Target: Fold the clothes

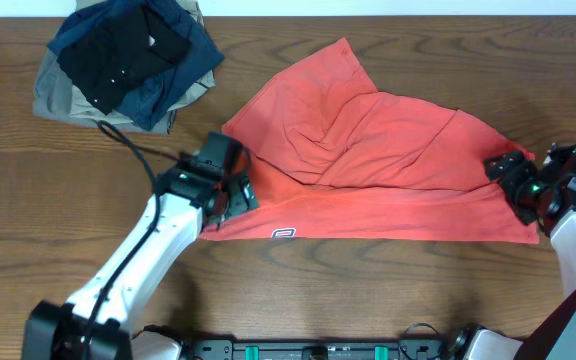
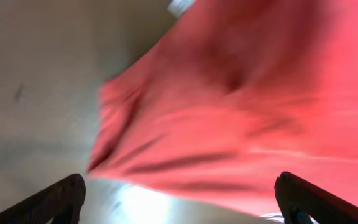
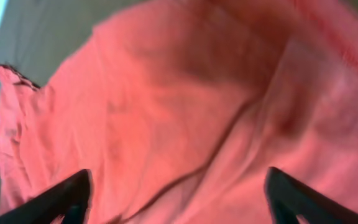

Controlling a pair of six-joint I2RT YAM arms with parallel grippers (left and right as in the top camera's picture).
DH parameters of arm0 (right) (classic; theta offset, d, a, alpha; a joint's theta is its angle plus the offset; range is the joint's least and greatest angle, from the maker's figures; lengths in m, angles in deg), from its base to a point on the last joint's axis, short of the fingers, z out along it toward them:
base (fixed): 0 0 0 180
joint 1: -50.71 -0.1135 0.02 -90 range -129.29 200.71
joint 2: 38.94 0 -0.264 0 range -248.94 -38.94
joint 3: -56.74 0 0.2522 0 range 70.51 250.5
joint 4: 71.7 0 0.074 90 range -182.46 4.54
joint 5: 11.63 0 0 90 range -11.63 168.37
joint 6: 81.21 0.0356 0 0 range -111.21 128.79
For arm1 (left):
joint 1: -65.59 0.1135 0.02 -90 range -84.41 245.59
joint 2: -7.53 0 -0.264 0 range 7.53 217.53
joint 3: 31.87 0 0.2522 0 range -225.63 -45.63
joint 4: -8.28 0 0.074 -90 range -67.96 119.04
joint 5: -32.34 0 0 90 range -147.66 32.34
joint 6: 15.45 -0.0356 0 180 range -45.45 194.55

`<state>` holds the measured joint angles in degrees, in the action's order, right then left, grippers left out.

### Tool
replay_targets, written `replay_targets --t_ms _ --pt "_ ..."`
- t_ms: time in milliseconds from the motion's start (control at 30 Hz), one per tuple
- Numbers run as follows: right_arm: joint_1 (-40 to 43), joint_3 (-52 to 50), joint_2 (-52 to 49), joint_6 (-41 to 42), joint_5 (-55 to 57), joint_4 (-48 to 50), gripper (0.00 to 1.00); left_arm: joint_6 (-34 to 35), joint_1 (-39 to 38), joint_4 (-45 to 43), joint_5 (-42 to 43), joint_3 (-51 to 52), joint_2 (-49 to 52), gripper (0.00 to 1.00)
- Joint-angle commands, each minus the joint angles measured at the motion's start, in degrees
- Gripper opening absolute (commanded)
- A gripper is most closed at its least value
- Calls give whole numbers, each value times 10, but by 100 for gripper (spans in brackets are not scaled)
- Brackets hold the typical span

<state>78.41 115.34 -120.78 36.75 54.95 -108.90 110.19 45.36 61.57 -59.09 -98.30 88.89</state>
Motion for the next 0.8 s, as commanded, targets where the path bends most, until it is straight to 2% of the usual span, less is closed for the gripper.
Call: replay_targets --t_ms 0,133,300,667,767 --pt "-17 6 7 19 -12 -22 99 -47 -8 -23 20 -18 -9 98" --pt "-19 6 7 22 -12 -62 99 -21 -11 -30 26 -18 2 98" --pt "-19 6 7 22 -12 -121 99 -24 -11 -59 26 -17 30 98" --pt "-19 6 7 22 -5 -122 99 -24 -11 -113 84 -17 120 98" --pt "-19 6 7 22 -5 -122 99 -24 -11 -118 86 -17 126 79"
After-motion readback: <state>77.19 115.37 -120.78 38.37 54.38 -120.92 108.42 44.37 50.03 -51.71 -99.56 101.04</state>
